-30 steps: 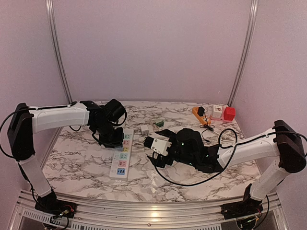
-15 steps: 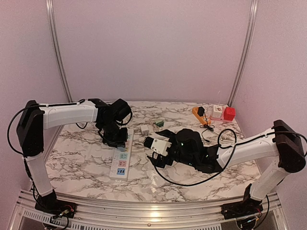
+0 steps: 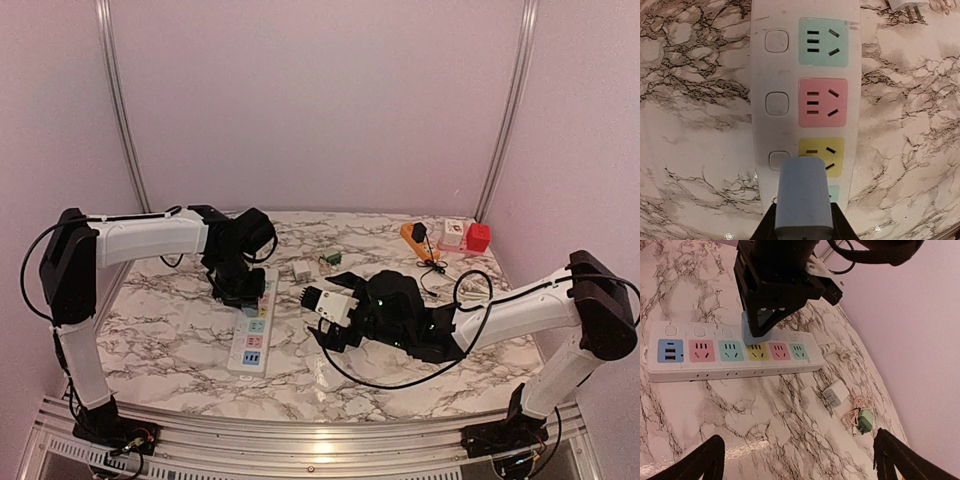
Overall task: Insert the plug
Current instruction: Insert the plug into the socket slot.
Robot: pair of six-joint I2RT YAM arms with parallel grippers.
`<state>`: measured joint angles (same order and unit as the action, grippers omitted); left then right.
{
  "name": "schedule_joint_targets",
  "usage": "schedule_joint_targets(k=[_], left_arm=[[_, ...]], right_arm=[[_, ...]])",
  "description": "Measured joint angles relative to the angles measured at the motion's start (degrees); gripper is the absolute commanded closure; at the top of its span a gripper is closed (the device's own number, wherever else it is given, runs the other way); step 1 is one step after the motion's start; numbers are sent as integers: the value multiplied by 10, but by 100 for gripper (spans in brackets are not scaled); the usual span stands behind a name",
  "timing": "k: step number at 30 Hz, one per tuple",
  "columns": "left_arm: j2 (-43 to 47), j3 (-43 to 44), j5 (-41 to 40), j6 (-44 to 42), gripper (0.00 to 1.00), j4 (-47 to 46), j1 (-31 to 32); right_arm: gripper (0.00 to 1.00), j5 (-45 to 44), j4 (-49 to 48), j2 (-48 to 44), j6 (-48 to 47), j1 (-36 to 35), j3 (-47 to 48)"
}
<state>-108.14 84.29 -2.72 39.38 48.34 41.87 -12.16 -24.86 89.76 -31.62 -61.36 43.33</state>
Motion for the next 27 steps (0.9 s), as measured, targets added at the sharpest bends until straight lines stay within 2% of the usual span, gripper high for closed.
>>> schedule_joint_targets(k=[27], left_arm=[[-24,21,14,-26,100,13,0]], right_arm=[[2,-7,-4,0,1,0,-10]])
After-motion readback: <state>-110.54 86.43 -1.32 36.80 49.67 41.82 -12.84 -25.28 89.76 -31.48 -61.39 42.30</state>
